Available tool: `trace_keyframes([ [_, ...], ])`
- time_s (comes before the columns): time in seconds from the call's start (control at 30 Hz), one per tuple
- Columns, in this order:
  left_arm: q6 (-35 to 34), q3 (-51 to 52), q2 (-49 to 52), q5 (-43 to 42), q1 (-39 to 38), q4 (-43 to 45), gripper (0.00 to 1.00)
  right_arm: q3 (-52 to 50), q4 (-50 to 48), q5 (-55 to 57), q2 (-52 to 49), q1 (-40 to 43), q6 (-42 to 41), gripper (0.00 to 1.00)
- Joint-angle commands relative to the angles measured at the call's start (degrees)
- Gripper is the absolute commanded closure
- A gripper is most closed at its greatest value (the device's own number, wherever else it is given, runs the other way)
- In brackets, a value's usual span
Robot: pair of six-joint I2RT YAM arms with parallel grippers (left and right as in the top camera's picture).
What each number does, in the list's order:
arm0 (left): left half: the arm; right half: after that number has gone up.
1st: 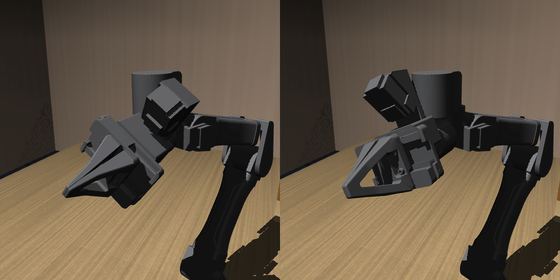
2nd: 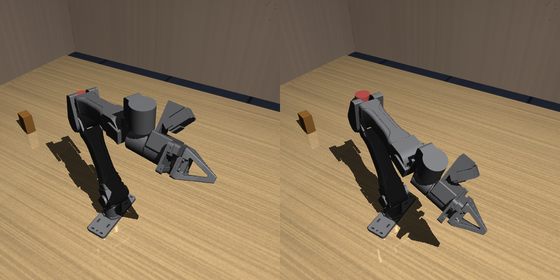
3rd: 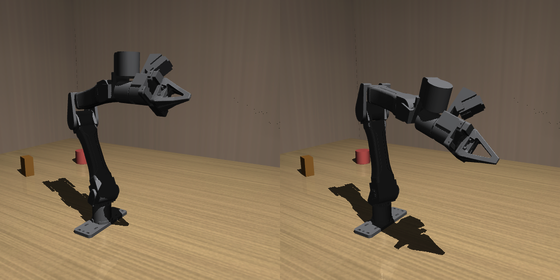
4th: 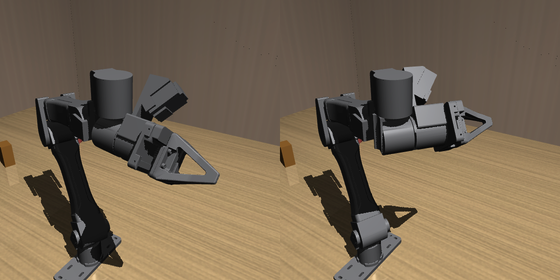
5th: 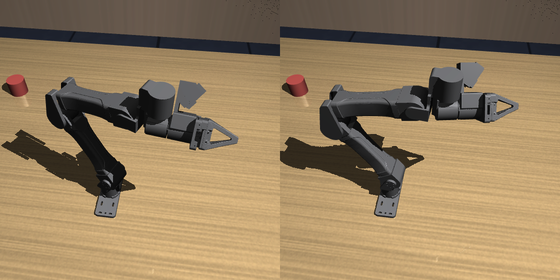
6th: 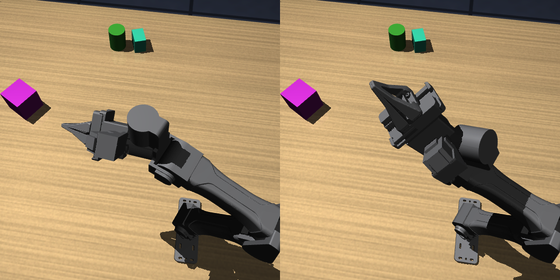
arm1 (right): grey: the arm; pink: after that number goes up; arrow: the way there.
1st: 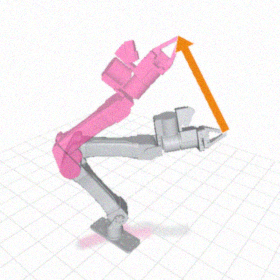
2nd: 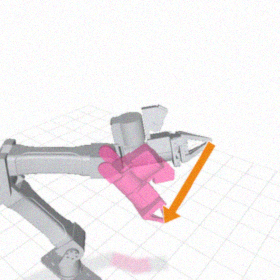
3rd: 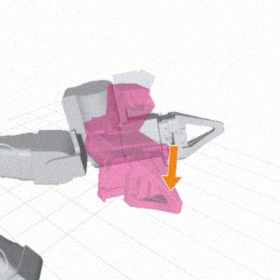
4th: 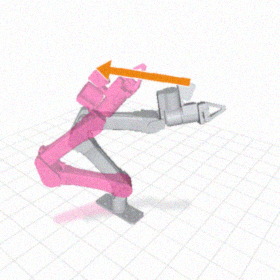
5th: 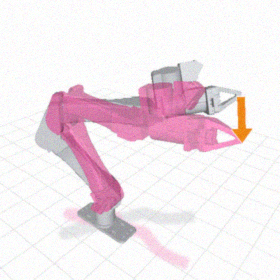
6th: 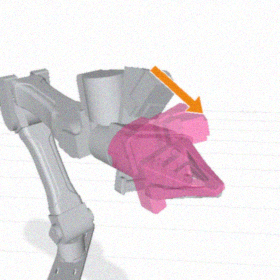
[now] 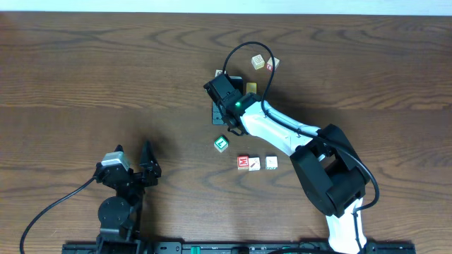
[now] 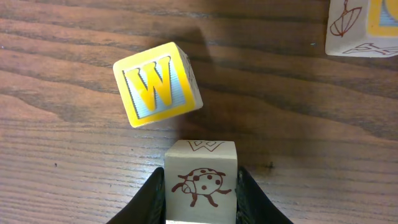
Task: Lift 5 blocks
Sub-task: 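Grasp the ladybug block with the right gripper and lift it right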
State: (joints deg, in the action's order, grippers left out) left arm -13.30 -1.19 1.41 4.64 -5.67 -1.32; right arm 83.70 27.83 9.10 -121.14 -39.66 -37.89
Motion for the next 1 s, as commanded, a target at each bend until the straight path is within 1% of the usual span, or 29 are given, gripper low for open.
trace_keyframes([
  [0.0, 0.1, 1.0, 0.1, 1.0, -0.1, -2.5, 0.28, 1.0, 2.5, 1.2, 0.7, 0.0, 2.1, 0.78],
  [0.2, 0.1, 1.0, 0.1, 1.0, -0.1, -2.5, 0.28, 1.0, 11.8, 3.6, 8.7, 1.9, 3.4, 0.85],
  [0.27, 0.1, 1.0, 0.1, 1.0, -0.1, -2.5, 0.28, 1.0, 14.8, 4.7, 12.6, 2.6, 4.5, 0.85],
  [0.4, 0.1, 1.0, 0.1, 1.0, -0.1, -2.5, 0.28, 1.0, 20.7, 6.7, 21.7, 3.9, 5.5, 0.79],
  [0.5, 0.1, 1.0, 0.1, 1.0, -0.1, -2.5, 0.28, 1.0, 26.0, 8.1, 28.2, 4.8, 5.8, 0.79],
  [0.6, 0.1, 1.0, 0.1, 1.0, -0.1, -2.5, 0.28, 1.0, 32.2, 10.9, 32.6, 5.2, 5.8, 0.80],
  [0.77, 0.1, 1.0, 0.1, 1.0, -0.1, -2.5, 0.28, 0.8, 44.2, 15.8, 35.2, 5.2, 5.6, 0.82],
  [0.83, 0.1, 1.0, 0.1, 1.0, -0.1, -2.5, 0.28, -0.5, 47.6, 16.0, 35.2, 5.2, 4.0, 0.86],
  [0.97, 0.1, 1.0, 0.1, 1.0, -0.1, -2.5, 0.28, -7.5, 46.5, 16.0, 35.2, 5.2, 0.9, 0.84],
])
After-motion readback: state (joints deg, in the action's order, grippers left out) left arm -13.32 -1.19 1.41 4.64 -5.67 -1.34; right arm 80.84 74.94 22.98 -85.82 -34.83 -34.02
